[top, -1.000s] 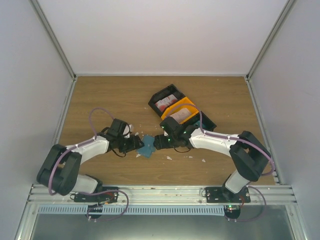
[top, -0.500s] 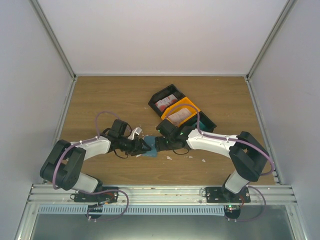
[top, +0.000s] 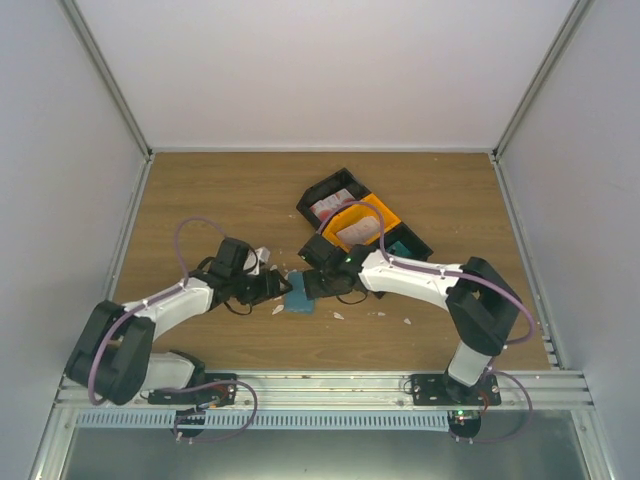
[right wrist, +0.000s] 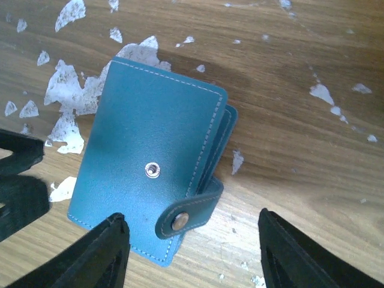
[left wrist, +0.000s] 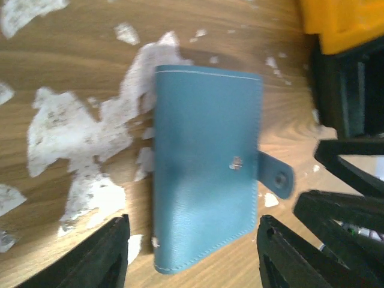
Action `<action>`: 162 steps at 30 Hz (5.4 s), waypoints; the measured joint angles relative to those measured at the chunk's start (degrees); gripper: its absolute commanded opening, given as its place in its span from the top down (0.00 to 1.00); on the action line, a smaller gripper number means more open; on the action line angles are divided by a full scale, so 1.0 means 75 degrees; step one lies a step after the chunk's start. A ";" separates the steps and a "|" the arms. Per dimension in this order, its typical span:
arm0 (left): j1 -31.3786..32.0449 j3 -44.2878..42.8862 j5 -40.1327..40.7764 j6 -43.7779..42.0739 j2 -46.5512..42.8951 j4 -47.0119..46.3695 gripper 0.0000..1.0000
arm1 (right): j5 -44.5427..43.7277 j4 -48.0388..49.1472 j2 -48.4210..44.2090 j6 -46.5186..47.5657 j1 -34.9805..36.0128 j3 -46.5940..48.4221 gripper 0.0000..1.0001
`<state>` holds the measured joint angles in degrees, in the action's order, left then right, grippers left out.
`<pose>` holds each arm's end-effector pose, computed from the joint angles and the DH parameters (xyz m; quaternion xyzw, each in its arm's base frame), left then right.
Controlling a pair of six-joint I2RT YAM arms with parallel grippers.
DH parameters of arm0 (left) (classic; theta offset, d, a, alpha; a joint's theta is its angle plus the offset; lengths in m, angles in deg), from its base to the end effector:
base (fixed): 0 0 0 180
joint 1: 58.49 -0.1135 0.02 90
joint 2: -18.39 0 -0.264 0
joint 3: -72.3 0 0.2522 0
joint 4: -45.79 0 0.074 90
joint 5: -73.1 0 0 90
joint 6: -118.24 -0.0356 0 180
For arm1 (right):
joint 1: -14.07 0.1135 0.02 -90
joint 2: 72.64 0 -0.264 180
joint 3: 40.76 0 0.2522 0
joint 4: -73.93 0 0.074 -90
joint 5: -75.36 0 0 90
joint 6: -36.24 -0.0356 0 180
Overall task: Put the credit cards into the card holder
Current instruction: Close the card holder at the center of the board.
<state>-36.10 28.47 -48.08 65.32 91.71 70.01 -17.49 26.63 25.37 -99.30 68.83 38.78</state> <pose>0.2015 -0.1030 0.1580 -0.0340 0.9185 -0.3705 0.1338 0.1982 0.2775 0.1951 -0.0734 0.9747 0.1455 0.1531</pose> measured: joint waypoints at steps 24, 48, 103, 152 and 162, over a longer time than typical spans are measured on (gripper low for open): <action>0.0606 0.0405 -0.0370 0.0533 0.1154 -0.0985 0.71 | -0.0350 -0.0501 0.0679 -0.0105 0.0111 0.0536 0.99; 0.0618 0.0414 0.0146 0.0592 0.0819 -0.0970 0.59 | -0.0262 -0.0291 0.0557 0.0160 0.0055 0.0399 0.99; 0.0382 0.0350 -0.0012 0.0568 0.1355 -0.1411 0.76 | -0.0032 0.1883 0.1046 0.1300 0.0085 -0.0041 0.99; 0.0341 0.0350 -0.0119 0.0539 0.1434 -0.1425 0.77 | 0.0892 0.2276 0.1230 0.1612 -0.0184 -0.0128 1.00; 0.0341 0.0350 -0.0125 0.0539 0.1445 -0.1425 0.78 | 0.1221 0.3558 0.0883 0.1384 -0.0326 -0.1075 0.99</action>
<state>-33.54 31.10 -49.02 69.36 102.55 59.32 -8.33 53.32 32.00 -88.92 66.38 30.72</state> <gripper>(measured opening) 0.226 0.007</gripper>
